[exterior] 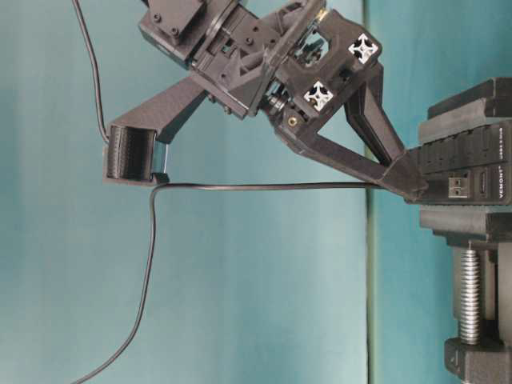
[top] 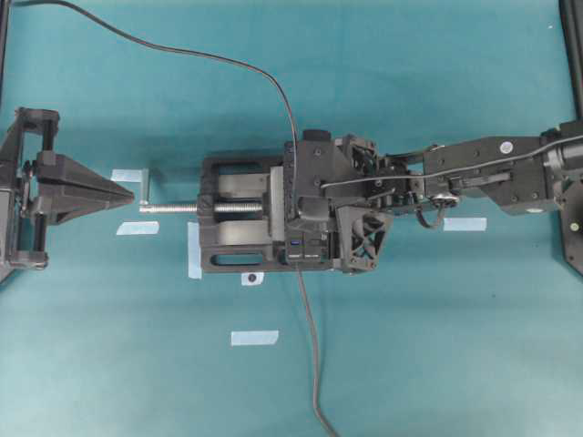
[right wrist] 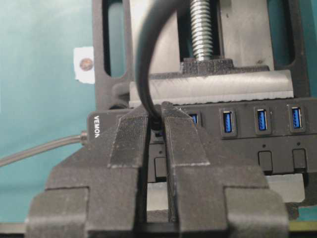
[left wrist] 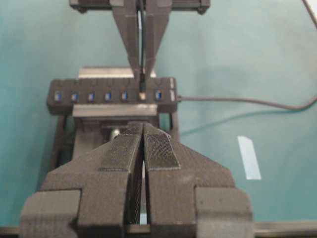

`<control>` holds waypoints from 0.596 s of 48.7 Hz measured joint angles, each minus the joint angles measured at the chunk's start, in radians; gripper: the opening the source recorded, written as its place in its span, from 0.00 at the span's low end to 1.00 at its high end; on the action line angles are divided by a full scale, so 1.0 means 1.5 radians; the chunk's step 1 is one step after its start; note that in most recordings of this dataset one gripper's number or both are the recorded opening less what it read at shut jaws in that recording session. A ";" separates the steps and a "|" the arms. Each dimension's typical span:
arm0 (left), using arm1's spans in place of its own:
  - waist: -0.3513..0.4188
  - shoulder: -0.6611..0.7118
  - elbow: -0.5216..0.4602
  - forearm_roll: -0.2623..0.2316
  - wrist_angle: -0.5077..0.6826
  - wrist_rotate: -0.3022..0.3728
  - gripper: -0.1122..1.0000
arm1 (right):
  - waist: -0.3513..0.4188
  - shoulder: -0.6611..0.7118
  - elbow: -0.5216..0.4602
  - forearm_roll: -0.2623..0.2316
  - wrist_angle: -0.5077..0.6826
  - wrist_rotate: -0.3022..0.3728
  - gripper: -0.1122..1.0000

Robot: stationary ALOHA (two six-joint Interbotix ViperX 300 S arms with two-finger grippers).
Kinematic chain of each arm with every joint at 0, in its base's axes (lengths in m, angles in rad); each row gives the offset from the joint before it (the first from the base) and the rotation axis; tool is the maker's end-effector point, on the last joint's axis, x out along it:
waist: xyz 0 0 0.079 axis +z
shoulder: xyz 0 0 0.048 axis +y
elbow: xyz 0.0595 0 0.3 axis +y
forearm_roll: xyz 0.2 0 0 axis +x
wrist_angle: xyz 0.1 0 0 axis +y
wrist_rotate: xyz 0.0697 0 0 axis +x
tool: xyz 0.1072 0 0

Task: Insert the USB into the second port from the front of the fixed hub.
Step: 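Lower and push the plug down into the second port from front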

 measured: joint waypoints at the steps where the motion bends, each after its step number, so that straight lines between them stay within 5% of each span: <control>1: 0.000 0.000 0.000 0.000 0.000 0.000 0.10 | -0.001 0.000 0.000 0.000 0.000 0.000 0.13; 29: 0.000 0.000 0.000 -0.001 0.000 0.000 0.10 | -0.001 -0.002 -0.009 0.000 0.030 -0.001 0.13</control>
